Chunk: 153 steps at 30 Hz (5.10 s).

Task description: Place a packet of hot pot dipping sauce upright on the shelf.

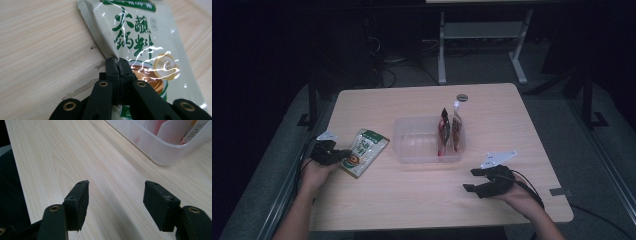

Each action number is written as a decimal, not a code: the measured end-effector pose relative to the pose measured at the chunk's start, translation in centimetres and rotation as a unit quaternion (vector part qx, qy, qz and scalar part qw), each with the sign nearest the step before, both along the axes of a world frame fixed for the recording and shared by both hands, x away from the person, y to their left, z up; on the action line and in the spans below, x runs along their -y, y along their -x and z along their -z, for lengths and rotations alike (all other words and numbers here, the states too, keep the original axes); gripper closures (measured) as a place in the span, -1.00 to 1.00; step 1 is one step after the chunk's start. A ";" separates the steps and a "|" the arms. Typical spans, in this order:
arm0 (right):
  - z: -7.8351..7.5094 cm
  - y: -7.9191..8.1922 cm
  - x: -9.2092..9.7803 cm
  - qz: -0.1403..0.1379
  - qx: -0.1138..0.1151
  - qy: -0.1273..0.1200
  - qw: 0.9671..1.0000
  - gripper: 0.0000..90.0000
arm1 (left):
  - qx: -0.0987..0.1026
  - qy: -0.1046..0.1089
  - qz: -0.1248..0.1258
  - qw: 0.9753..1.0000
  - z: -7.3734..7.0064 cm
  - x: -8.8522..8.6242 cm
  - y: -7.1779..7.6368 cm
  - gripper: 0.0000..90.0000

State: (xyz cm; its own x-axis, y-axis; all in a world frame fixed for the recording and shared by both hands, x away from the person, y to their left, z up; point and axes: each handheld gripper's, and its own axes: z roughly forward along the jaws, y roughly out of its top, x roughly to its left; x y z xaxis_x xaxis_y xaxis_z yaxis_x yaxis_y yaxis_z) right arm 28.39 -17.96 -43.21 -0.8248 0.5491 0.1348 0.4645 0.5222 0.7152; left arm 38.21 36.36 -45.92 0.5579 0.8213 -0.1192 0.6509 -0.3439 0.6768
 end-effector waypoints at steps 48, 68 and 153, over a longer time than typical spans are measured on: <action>-1.2 -0.6 -0.4 -0.010 -0.026 -0.060 0.998 -0.18 | 0.057 0.101 0.201 0.973 -9.6 5.6 10.5 1.00; -3.2 -3.2 -4.3 -0.110 -0.052 -0.140 0.983 -0.04 | 0.041 0.111 0.338 0.934 -9.1 15.2 9.5 1.00; -8.7 -5.8 -7.3 -0.163 0.060 -0.250 0.953 1.00 | 0.046 0.077 0.258 0.962 -5.0 12.8 8.2 -0.48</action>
State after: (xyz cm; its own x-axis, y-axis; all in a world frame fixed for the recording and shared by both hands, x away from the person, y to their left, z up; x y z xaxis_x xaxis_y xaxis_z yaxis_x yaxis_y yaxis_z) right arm 34.21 -10.70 -34.47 -0.9665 0.1524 0.2066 0.2355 0.2059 0.9498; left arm 30.02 23.53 -40.95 0.9006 0.4087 -0.1477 0.3549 -0.4955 0.7928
